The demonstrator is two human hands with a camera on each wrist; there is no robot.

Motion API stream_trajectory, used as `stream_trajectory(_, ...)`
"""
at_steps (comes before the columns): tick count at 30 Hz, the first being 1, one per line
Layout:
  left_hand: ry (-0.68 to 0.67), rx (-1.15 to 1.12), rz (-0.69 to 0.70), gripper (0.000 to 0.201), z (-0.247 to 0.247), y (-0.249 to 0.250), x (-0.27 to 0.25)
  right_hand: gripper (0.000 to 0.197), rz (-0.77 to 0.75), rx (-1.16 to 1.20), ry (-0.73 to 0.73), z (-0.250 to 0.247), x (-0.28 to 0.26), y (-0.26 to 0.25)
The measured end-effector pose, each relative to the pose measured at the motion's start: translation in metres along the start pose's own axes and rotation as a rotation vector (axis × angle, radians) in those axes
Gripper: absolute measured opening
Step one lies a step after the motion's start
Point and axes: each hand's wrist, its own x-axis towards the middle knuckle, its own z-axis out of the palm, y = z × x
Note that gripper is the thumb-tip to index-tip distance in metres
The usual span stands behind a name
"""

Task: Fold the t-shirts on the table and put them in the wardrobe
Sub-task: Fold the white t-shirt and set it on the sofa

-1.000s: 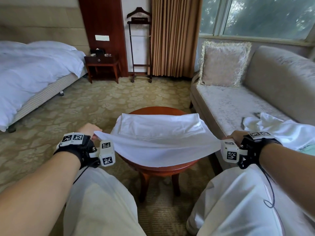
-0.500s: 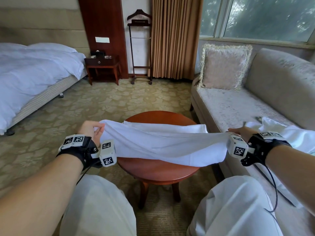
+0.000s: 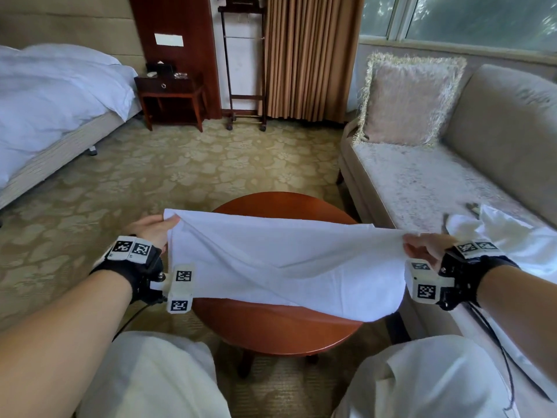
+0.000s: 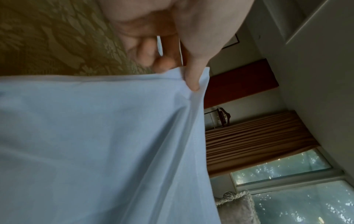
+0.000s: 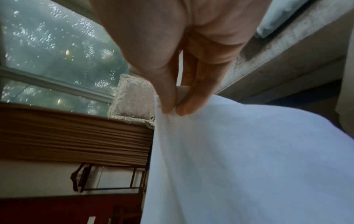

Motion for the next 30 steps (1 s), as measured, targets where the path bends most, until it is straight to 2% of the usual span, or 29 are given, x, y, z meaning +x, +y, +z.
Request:
stream_trajectory(1, -0.013, 0.071, 0.011, 0.038, 0.002, -0.003, 0.011, 0.027, 0.006, 0.005, 0.028, 0.0, 0.012, 0.0)
stream_trajectory(3, 0.018, 0.125, 0.021, 0.029, 0.007, -0.002, 0.015, 0.029, 0.0, 0.051, 0.082, 0.001, 0.035, 0.0)
stream_trajectory(5, 0.026, 0.11, 0.017, 0.023, 0.016, -0.001, 0.017, 0.026, 0.019, -0.048, 0.094, 0.01, 0.044, -0.005)
stream_trajectory(8, 0.026, 0.137, 0.026, 0.029, 0.032, -0.001, 0.024, 0.031, -0.035, -0.199, 0.137, 0.019, 0.061, -0.01)
stream_trajectory(10, 0.042, 0.166, 0.02, 0.032, 0.04, -0.006, 0.035, 0.034, -0.016, -0.284, 0.2, 0.029, 0.064, -0.011)
stream_trajectory(13, 0.065, 0.177, -0.008, 0.034, 0.048, -0.015, 0.055, 0.043, 0.008, -0.431, 0.223, 0.024, 0.129, 0.008)
stream_trajectory(15, 0.08, 0.174, -0.016, 0.035, 0.054, -0.02, 0.068, 0.035, 0.005, -0.511, 0.252, 0.02, 0.168, 0.02)
stream_trajectory(18, 0.098, 0.165, -0.014, 0.028, 0.064, -0.019, 0.079, 0.024, -0.011, -0.633, 0.24, 0.033, 0.155, 0.008)
stream_trajectory(20, 0.092, 0.163, -0.026, 0.032, 0.069, -0.017, 0.087, 0.014, -0.033, -0.726, 0.193, 0.038, 0.152, 0.005)
stream_trajectory(21, 0.088, 0.172, -0.021, 0.036, 0.071, -0.017, 0.091, 0.011, -0.037, -0.689, 0.213, 0.041, 0.146, 0.0)
stream_trajectory(23, 0.079, 0.184, -0.028, 0.039, 0.075, -0.017, 0.096, 0.024, -0.014, -0.627, 0.24, 0.043, 0.153, -0.002)
stream_trajectory(25, 0.043, 0.19, -0.037, 0.034, 0.079, -0.021, 0.102, 0.022, -0.005, -0.58, 0.249, 0.04, 0.171, 0.004)
stream_trajectory(26, 0.017, 0.2, -0.042, 0.033, 0.081, -0.023, 0.103, 0.024, 0.033, -0.46, 0.251, 0.043, 0.167, 0.001)
stream_trajectory(28, -0.006, 0.178, -0.061, 0.045, 0.084, -0.028, 0.106, 0.026, 0.048, -0.418, 0.215, 0.046, 0.159, -0.001)
stream_trajectory(30, 0.01, 0.128, -0.064, 0.051, 0.085, -0.03, 0.102, 0.039, 0.099, -0.425, 0.213, 0.05, 0.149, -0.004)
